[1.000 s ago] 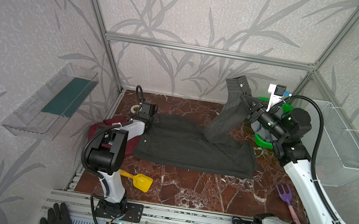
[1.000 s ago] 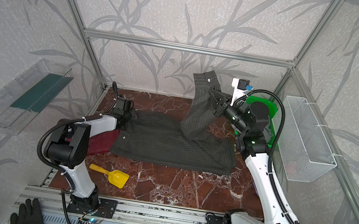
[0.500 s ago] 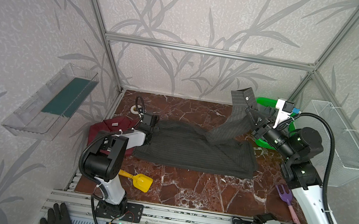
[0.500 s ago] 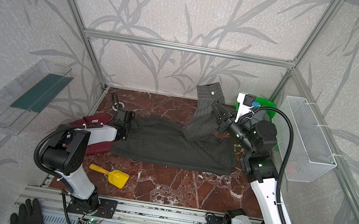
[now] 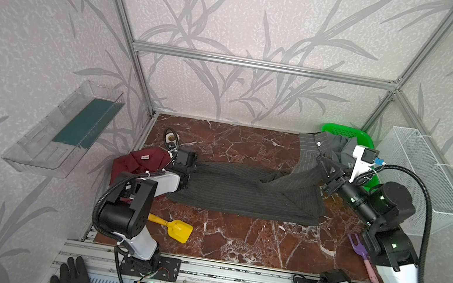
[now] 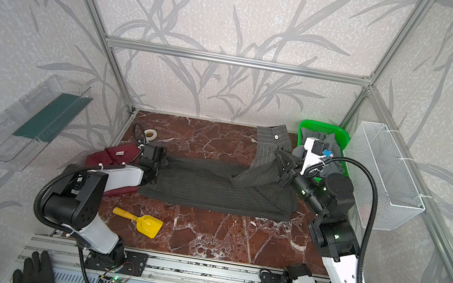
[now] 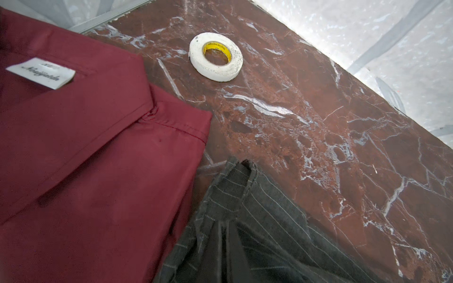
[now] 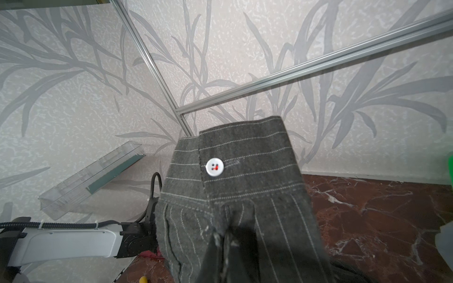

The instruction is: Fold and stack the long sleeve shirts

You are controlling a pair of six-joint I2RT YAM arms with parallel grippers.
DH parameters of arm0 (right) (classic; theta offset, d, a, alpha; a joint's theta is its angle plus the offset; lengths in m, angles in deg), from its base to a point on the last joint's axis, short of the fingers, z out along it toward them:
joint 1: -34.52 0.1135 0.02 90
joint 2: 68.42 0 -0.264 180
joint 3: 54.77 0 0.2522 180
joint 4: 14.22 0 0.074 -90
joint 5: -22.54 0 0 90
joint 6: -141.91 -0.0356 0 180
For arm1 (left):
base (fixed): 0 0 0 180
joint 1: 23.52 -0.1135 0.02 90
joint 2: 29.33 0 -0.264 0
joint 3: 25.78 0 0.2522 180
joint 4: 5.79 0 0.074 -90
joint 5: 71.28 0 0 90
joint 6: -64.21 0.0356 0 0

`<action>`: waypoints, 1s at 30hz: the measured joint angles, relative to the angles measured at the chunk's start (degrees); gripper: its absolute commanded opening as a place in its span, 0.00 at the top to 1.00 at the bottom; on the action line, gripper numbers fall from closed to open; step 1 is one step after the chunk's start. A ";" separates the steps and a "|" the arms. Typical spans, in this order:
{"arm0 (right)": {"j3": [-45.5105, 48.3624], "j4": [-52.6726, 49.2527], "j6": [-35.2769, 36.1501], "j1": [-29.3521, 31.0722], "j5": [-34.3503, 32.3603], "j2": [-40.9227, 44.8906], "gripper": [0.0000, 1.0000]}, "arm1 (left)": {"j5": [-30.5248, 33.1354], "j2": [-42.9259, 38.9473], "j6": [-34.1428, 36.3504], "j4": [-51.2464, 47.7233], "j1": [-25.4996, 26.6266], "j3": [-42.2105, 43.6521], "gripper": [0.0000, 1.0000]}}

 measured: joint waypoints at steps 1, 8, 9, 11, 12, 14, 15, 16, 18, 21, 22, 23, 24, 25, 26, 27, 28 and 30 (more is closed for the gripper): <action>-0.11 -0.87 0.04 0.13 -0.46 0.09 1.00 | 0.26 -0.15 -0.57 0.04 0.00 0.42 0.79; -1.27 -5.92 0.11 0.76 -1.27 1.49 1.00 | 1.27 -2.05 -3.69 -0.07 0.00 2.40 0.71; -1.36 -6.34 0.13 0.76 -1.27 1.88 1.00 | 1.49 -2.47 -4.15 -0.09 0.00 2.60 0.71; -1.62 -7.41 0.15 0.76 -1.16 2.80 1.00 | 1.99 -3.82 -5.01 -0.26 0.00 3.15 0.67; -1.75 -8.04 0.28 0.76 -1.09 3.19 1.00 | 2.21 -4.55 -5.51 -0.52 0.00 3.32 0.64; -2.27 -9.70 0.68 0.76 -0.81 4.11 1.00 | 2.75 -6.27 -6.16 -1.38 0.00 3.50 0.53; -2.47 -10.34 0.96 0.76 -0.52 4.59 1.00 | 3.04 -7.10 -6.73 -1.86 0.00 3.50 0.49; -2.47 -10.73 1.18 0.76 -0.13 5.03 1.00 | 3.48 -7.93 -7.52 -2.27 0.00 3.50 0.47; -2.49 -12.22 1.66 0.76 1.07 6.08 1.00 | 3.87 -9.33 -8.33 -3.04 0.00 3.52 0.45; -2.49 -13.55 2.38 0.76 2.99 6.86 1.00 | 4.07 -10.49 -9.46 -3.58 -0.02 3.50 0.38; -2.49 -13.90 2.49 0.76 3.52 6.97 1.00 | 4.00 -10.49 -9.70 -3.82 -0.02 3.45 0.37; -2.49 -14.32 2.60 0.76 3.98 7.06 1.00 | 3.87 -10.36 -10.05 -4.37 -0.02 3.34 0.37; -2.49 -14.67 2.67 0.76 4.55 7.17 1.00 | 3.69 -10.08 -10.25 -4.92 -0.02 3.13 0.36; -2.49 -14.91 2.73 0.76 5.14 7.23 1.00 | 3.50 -9.57 -10.47 -5.66 -0.07 2.71 0.33; -2.49 -15.26 2.82 0.76 5.86 7.41 1.00 | 3.26 -8.87 -10.67 -6.40 -0.13 2.03 0.33; -2.49 -15.43 2.89 0.76 6.51 7.56 1.00 | 2.84 -8.13 -10.78 -6.99 -0.22 1.36 0.33; -2.47 -15.54 2.93 0.76 7.23 7.69 1.00 | 2.12 -7.13 -11.02 -7.76 -0.39 0.31 0.32; -2.38 -15.50 2.89 0.76 9.35 7.91 1.00 | 1.09 -5.22 -11.41 -9.53 -0.57 -1.99 0.32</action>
